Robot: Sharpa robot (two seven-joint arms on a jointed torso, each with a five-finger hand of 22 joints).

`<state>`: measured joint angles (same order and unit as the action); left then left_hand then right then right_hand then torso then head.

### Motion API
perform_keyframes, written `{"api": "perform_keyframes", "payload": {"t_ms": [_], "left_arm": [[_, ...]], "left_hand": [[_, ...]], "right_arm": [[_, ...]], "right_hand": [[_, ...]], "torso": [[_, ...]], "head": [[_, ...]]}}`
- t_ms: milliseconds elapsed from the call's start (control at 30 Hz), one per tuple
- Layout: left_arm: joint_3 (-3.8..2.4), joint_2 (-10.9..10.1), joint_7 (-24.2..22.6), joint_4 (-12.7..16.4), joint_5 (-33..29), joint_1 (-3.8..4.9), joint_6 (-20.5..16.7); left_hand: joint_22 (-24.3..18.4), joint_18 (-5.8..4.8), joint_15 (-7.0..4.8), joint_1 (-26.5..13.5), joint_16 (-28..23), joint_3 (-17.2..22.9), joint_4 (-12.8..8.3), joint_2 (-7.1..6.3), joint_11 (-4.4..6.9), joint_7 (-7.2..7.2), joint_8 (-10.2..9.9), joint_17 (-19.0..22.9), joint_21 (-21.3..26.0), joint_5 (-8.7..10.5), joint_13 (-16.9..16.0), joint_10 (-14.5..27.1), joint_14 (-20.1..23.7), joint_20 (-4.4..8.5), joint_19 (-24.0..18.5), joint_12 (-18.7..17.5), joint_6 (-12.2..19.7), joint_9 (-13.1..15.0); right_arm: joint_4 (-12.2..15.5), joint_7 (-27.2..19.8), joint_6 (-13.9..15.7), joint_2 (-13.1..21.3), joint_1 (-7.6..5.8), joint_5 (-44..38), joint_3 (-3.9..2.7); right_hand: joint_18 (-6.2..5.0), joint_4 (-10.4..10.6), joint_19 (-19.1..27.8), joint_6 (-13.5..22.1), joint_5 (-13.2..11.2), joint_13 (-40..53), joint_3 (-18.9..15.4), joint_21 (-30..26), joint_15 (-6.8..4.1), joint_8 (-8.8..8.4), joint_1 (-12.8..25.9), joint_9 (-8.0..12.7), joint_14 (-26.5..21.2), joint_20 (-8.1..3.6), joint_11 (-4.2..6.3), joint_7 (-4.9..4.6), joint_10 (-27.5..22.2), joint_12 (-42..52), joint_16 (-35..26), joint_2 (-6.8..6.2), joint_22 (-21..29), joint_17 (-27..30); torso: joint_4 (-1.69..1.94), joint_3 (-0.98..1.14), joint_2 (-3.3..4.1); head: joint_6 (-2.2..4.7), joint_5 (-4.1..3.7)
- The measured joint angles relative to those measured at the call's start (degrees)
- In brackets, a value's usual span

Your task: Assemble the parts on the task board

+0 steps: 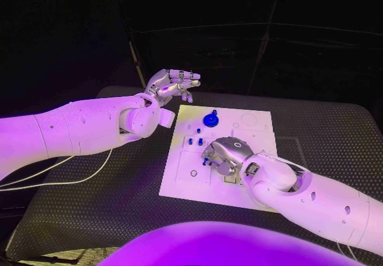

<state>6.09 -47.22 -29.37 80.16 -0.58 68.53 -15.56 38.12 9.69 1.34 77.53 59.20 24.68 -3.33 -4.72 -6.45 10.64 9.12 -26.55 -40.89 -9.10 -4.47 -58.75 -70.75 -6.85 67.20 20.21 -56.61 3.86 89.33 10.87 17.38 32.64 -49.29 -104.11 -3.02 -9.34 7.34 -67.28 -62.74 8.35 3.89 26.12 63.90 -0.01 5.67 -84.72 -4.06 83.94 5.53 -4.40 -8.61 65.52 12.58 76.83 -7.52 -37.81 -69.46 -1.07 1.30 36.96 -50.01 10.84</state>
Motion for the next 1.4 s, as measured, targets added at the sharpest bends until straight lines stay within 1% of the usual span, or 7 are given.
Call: {"api": "perform_keyframes", "payload": {"t_ms": [333, 800, 900, 1000, 1067, 1167, 1400], "left_arm": [[0.00, 0.0, 0.0, 0.0, 0.0, 0.00, 0.0], [0.00, 0.1, 0.1, 0.0, 0.0, 0.00, 0.0], [0.00, 0.1, 0.1, 0.0, 0.0, 0.00, 0.0], [0.00, 0.1, 0.1, -0.1, 0.0, 0.00, 0.1], [0.00, 0.1, 0.2, -0.1, 0.0, 0.00, 0.1], [0.00, 0.1, 0.2, -0.1, 0.0, 0.00, 0.2], [0.00, 0.1, 0.3, -0.1, 0.0, 0.00, 0.3]], "left_hand": [[0.0, 0.00, 0.00, 0.0, 0.0, 0.0, 0.0, 0.00, 0.00, 0.00, 0.0, 0.0, 0.0, 0.00, 0.0, 0.0, 0.0, 0.00, 0.0, 0.0, 0.0, 0.0], [0.0, 0.00, 0.00, 0.0, 0.0, 0.0, 0.0, 0.00, 0.00, 0.00, 0.0, 0.0, 0.0, 0.00, 0.0, 0.0, 0.0, 0.00, 0.0, 0.0, 0.0, 0.0], [0.0, 0.00, 0.00, 0.0, 0.0, 0.0, 0.0, 0.00, 0.00, 0.00, 0.0, 0.0, 0.0, 0.00, 0.0, 0.0, 0.0, 0.00, 0.0, 0.0, 0.0, 0.0], [0.0, 0.00, 0.00, 0.0, 0.0, 0.0, 0.0, 0.00, 0.00, 0.00, 0.0, 0.0, 0.0, 0.00, 0.0, 0.0, 0.0, 0.00, 0.0, 0.0, 0.0, 0.0], [0.0, 0.00, -0.01, 0.0, 0.0, 0.0, 0.0, 0.00, 0.00, 0.00, 0.0, 0.0, 0.0, 0.00, 0.0, 0.0, 0.0, 0.00, 0.0, 0.0, 0.0, 0.0], [0.0, 0.00, -0.21, 0.0, 0.0, 0.2, -0.2, 0.00, 0.00, 0.00, 0.0, 0.1, 0.2, 0.00, 0.0, 0.0, 0.2, 0.00, 0.0, 0.0, 0.0, 0.0], [0.0, 0.00, -0.21, 0.0, 0.0, 0.2, -0.2, 0.00, 0.00, 0.00, 0.0, 0.1, 0.2, 0.00, 0.0, 0.0, 0.2, 0.00, 0.0, 0.0, 0.0, 0.0]], "right_arm": [[0.4, 0.1, -1.2, -0.1, -0.09, -0.5, 0.77], [0.5, 0.2, -1.4, -0.1, -0.13, -0.8, 0.88], [0.4, 0.2, -1.3, -0.1, -0.10, -0.8, 0.91], [0.4, 0.3, -1.2, -0.1, -0.06, -0.8, 0.98], [0.3, 0.3, -1.0, -0.1, -0.04, -0.8, 0.99], [0.3, 0.3, -0.4, 0.0, -0.18, -0.8, 0.85], [0.4, 0.1, 1.2, 0.1, -0.12, -0.6, 0.94]], "right_hand": [[0.00, 0.0, 0.0, -0.1, 0.0, 0.0, 0.0, 0.0, 0.00, -0.20, 0.2, 0.0, 0.0, 0.00, -0.12, -0.14, 0.1, 0.0, 0.0, -0.22, 0.0, 0.2], [0.00, -0.1, 0.0, -0.2, 0.0, 0.0, -0.1, 0.0, 0.00, -0.20, 0.8, 0.0, 0.0, 0.00, -0.21, -0.20, 0.2, 0.0, 0.1, -0.22, 0.7, -0.3], [0.00, -0.2, 0.4, 1.7, 0.0, -0.1, -0.2, -0.6, 0.04, -1.38, 1.7, 0.3, 0.0, 0.45, -1.08, -1.07, -1.8, -1.3, 0.2, -1.09, 1.5, -0.2], [0.00, -0.4, 1.5, 4.8, 0.0, -0.4, -0.4, -1.9, 1.37, -2.08, 2.6, 0.5, 0.1, 1.43, -2.26, -2.14, -5.6, -3.3, -0.3, -1.97, 3.5, 1.1], [-0.08, -0.8, 3.5, 7.0, 0.0, -0.5, -0.8, -3.6, 1.39, -2.07, 2.7, 0.5, 0.1, 1.67, -2.90, -2.48, -9.0, -4.8, -2.1, -2.10, 6.8, 3.5], [-1.38, -1.5, 5.4, 9.2, 0.0, -0.3, -1.5, -6.2, 1.77, -2.08, 2.7, 0.4, 0.1, 2.08, -3.27, -2.51, -11.7, -5.3, -4.4, -2.10, 7.5, 6.5], [-1.46, -1.8, 6.0, 9.3, 0.0, -0.2, -1.8, -7.3, 1.77, -2.07, 2.7, 0.4, 0.1, 2.26, -3.27, -2.54, -11.9, -5.0, -4.5, -2.10, 10.2, 6.7]], "torso": [[0.03, 0.00, 0.00], [0.03, 0.02, -0.04], [0.03, 0.02, -0.04], [0.03, 0.02, -0.04], [0.02, 0.02, -0.04], [0.00, 0.02, -0.03], [-0.01, 0.03, -0.02]], "head": [[0.00, 0.00], [0.00, 0.04], [0.00, 0.04], [0.00, 0.02], [0.00, 0.01], [0.00, 0.00], [0.00, -0.08]]}}
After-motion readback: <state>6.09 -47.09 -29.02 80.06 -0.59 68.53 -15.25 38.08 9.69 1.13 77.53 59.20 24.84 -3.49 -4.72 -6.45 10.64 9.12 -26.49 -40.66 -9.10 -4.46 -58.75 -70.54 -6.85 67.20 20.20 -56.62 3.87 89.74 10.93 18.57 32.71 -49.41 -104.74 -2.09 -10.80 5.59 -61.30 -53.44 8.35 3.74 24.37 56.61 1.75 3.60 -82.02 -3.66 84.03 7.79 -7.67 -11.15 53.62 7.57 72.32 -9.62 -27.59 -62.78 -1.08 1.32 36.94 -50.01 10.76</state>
